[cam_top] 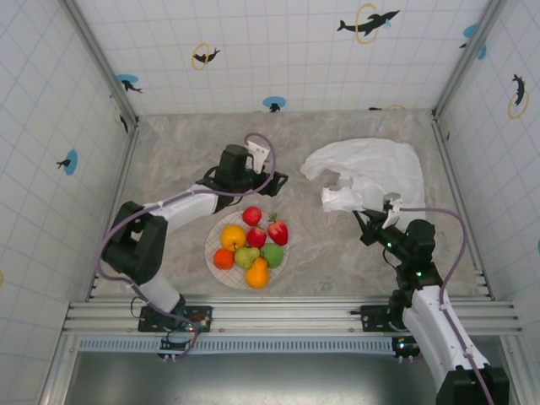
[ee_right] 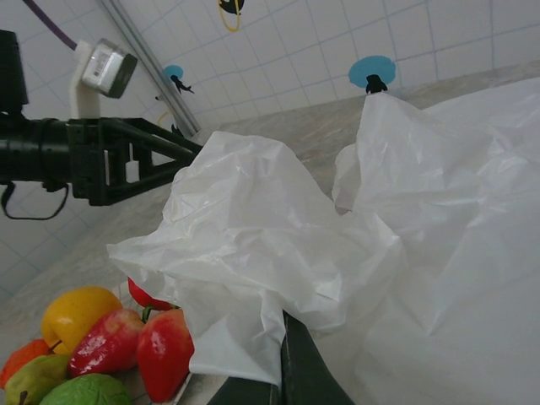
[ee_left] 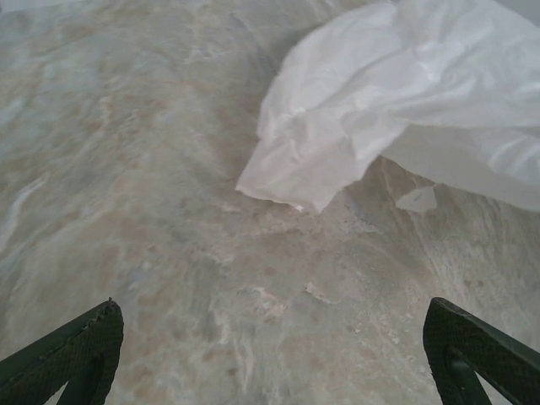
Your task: Place the fruits into the plastic bag
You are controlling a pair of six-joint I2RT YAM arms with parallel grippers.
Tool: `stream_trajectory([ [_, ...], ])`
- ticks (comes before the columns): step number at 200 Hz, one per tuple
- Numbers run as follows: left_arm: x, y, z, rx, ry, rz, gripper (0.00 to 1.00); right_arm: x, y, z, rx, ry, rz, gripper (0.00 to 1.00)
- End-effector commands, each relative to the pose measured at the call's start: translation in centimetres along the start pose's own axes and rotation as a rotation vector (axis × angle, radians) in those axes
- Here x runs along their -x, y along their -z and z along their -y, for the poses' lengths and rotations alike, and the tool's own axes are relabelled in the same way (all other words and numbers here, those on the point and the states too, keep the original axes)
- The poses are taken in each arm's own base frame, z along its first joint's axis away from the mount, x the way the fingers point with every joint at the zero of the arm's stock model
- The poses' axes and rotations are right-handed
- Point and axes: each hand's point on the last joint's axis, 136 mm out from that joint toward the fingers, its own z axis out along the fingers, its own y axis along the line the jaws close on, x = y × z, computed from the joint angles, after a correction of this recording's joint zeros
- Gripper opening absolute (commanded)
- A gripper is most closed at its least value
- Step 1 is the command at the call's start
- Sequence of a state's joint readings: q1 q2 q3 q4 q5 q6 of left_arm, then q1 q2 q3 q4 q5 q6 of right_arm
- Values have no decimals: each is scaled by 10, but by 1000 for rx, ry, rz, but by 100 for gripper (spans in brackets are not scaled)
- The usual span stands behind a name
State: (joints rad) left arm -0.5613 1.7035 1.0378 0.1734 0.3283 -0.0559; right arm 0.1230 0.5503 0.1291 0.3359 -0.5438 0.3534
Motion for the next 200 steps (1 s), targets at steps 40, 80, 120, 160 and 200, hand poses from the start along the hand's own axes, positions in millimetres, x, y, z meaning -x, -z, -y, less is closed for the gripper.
stream_trajectory([
  [40,6,-55,16,-91,-251,12,98,12,-1,-8,22,-29,-4,0],
  [80,12,-93,17,-161,-285,27,97,20,-1,-10,16,-15,5,0],
  [120,5,-123,8,-159,-306,13,98,25,-2,-11,16,-1,1,0],
  [160,12,-158,-3,-151,-264,20,77,28,-2,-10,7,15,1,0],
  [200,27,-155,-7,-112,-240,28,13,21,-3,5,-61,59,-6,0],
])
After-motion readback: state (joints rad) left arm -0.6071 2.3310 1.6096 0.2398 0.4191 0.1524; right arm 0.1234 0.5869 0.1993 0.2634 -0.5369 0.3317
